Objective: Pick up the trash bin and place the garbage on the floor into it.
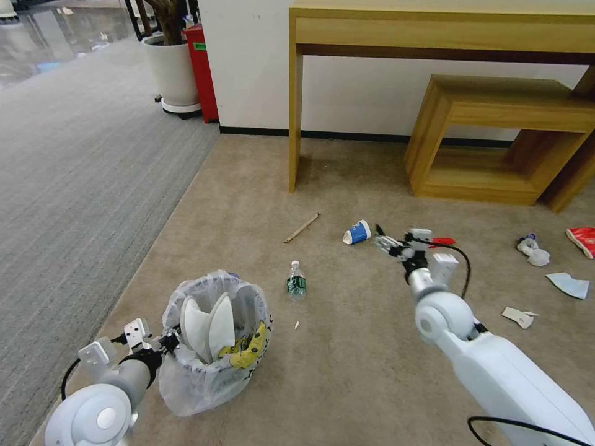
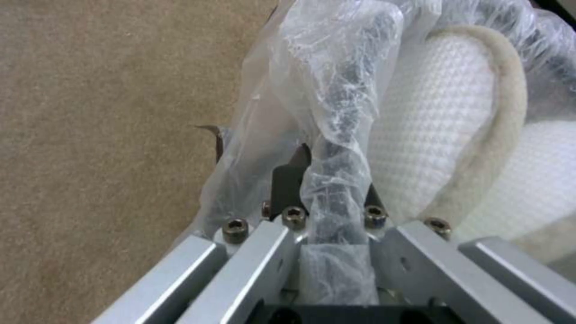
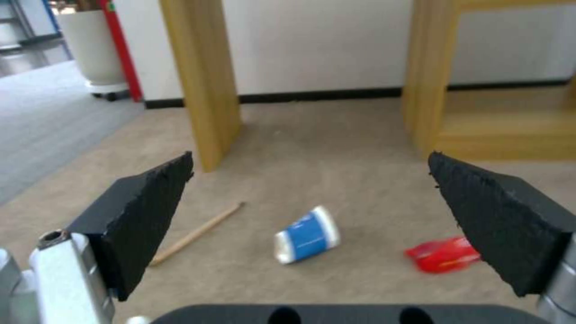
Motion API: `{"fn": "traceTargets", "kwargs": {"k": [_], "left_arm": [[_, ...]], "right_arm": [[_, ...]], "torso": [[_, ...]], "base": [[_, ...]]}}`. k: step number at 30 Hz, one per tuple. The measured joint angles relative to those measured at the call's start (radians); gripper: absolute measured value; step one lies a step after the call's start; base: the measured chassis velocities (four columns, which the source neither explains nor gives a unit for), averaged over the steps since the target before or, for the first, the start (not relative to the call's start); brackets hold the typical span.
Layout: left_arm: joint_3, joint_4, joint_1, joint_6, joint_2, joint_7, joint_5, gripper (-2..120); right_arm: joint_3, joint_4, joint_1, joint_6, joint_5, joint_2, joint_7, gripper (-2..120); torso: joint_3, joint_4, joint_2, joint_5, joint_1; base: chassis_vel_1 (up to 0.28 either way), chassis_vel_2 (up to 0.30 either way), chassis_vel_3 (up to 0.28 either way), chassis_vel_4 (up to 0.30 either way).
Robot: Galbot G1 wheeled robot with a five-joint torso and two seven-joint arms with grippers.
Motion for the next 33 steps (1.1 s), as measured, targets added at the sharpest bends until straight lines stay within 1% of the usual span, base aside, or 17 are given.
{"fn": "traceTargets", "kwargs": {"k": [1, 3, 5, 10, 25, 33], "left_arm": [[-0.002, -0.001, 0.002, -0.001, 0.002, 0.000, 0.000, 1], [-0.003, -0.003, 0.003, -0.001, 0.003, 0.000, 0.000, 1], [-0.005, -0.007, 0.006, -0.002, 0.004, 0.000, -0.002, 1], [-0.008, -0.008, 0.011, -0.002, 0.005, 0.000, -0.002, 1], [-0.009, -0.006, 0.004, -0.006, -0.001, 0.002, -0.005, 1], [-0.017, -0.005, 0.005, -0.006, -0.001, 0.002, -0.010, 1]], "right_arm": [[0.027, 0.002, -0.021, -0.006, -0.011, -0.004, -0.005, 100], [0.038, 0.002, -0.029, -0.007, -0.017, -0.004, -0.006, 100], [0.084, -0.013, -0.056, 0.005, -0.057, -0.003, -0.017, 100], [0.123, -0.020, -0.082, 0.010, -0.056, 0.002, -0.029, 100], [0.160, -0.067, -0.116, 0.067, -0.081, 0.040, -0.087, 100], [0.161, -0.080, -0.117, 0.074, -0.095, 0.056, -0.092, 100]], "torso": [[0.000, -0.0002, 0.000, 0.0000, 0.000], [0.000, -0.0001, 0.000, 0.0000, 0.000], [0.000, 0.0000, 0.000, -0.0001, 0.000], [0.000, -0.0001, 0.000, -0.0001, 0.000], [0.000, -0.0001, 0.000, -0.0001, 0.000], [0.000, 0.0000, 0.000, -0.0001, 0.000]], "base": [[0.000, 0.000, 0.000, 0.000], [0.000, 0.000, 0.000, 0.000], [0.000, 0.000, 0.000, 0.000], [0.000, 0.000, 0.000, 0.000], [0.000, 0.000, 0.000, 0.000], [0.000, 0.000, 0.000, 0.000]]}}
